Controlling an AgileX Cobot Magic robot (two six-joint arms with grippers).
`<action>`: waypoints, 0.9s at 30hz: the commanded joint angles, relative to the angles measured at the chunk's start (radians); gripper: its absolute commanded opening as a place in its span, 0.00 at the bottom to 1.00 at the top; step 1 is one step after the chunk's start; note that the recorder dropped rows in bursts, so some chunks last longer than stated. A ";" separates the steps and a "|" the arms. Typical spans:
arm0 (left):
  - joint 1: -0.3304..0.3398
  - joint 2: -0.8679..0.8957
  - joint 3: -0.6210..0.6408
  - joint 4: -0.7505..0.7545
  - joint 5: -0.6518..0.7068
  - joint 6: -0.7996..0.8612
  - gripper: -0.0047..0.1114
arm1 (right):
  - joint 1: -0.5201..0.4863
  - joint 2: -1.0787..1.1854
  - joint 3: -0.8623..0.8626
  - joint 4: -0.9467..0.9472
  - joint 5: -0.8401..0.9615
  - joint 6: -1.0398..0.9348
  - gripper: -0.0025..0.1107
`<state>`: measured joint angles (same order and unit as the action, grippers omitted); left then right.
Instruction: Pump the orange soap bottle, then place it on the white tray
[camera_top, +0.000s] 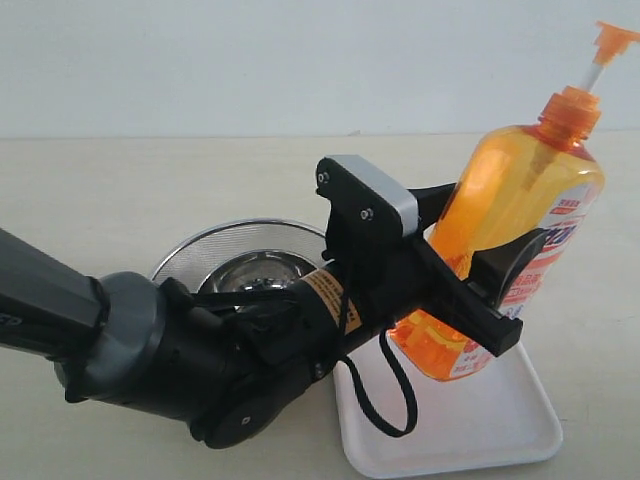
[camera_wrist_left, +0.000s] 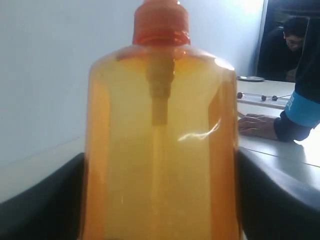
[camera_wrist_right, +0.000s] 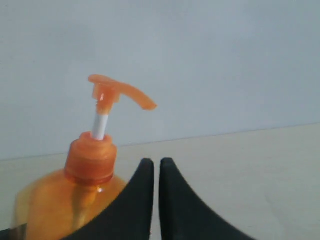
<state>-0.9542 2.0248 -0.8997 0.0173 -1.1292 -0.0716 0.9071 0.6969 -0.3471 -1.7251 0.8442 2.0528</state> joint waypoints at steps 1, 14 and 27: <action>-0.009 -0.029 -0.007 0.008 -0.092 -0.006 0.08 | -0.002 0.122 -0.062 -0.002 0.073 -0.002 0.03; -0.009 -0.037 -0.007 0.006 -0.092 -0.006 0.08 | -0.665 0.226 -0.185 -0.019 -0.586 0.030 0.02; -0.009 -0.039 -0.007 0.009 -0.092 0.002 0.08 | -1.194 0.571 -0.401 0.253 -1.585 -0.324 0.02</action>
<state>-0.9558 2.0108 -0.8997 0.0190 -1.1292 -0.0698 -0.2527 1.1989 -0.7353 -1.5255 -0.5895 1.8186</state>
